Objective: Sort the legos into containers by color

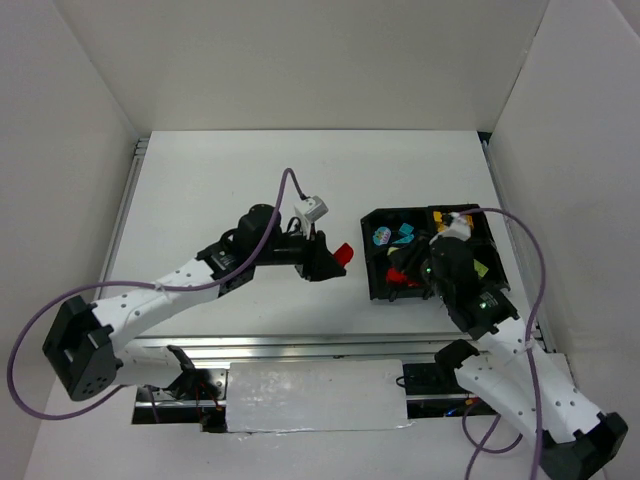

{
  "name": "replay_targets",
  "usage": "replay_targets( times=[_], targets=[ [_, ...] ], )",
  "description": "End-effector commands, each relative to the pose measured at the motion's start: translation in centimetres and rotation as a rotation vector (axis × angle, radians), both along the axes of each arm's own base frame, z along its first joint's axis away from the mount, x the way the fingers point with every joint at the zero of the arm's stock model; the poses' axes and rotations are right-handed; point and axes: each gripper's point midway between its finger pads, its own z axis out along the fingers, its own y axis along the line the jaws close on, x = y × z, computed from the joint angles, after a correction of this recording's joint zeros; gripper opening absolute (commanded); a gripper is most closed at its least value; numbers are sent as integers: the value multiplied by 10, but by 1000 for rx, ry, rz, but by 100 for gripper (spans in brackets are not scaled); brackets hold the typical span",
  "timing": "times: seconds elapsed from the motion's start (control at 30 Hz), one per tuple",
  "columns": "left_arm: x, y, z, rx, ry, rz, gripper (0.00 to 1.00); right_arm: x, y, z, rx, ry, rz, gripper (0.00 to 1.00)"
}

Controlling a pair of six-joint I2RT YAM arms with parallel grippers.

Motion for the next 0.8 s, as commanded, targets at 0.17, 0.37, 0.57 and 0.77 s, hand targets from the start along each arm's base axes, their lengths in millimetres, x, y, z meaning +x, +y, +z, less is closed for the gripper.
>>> replay_targets(
  times=[0.17, 0.37, 0.57, 0.77],
  targets=[
    [11, -62, 18, -92, 53, -3, 0, 23, -156, 5, 37, 24, -749, 0],
    [27, -107, -16, 32, 134, 6, 0, 31, -192, -11, 69, 50, -898, 1],
    [38, -126, -48, 94, 170, -6, 0, 37, -198, -26, 47, 86, -916, 41],
    [42, -140, -68, 147, 173, -41, 1, 43, -200, -22, 41, 91, -917, 93]
  ],
)
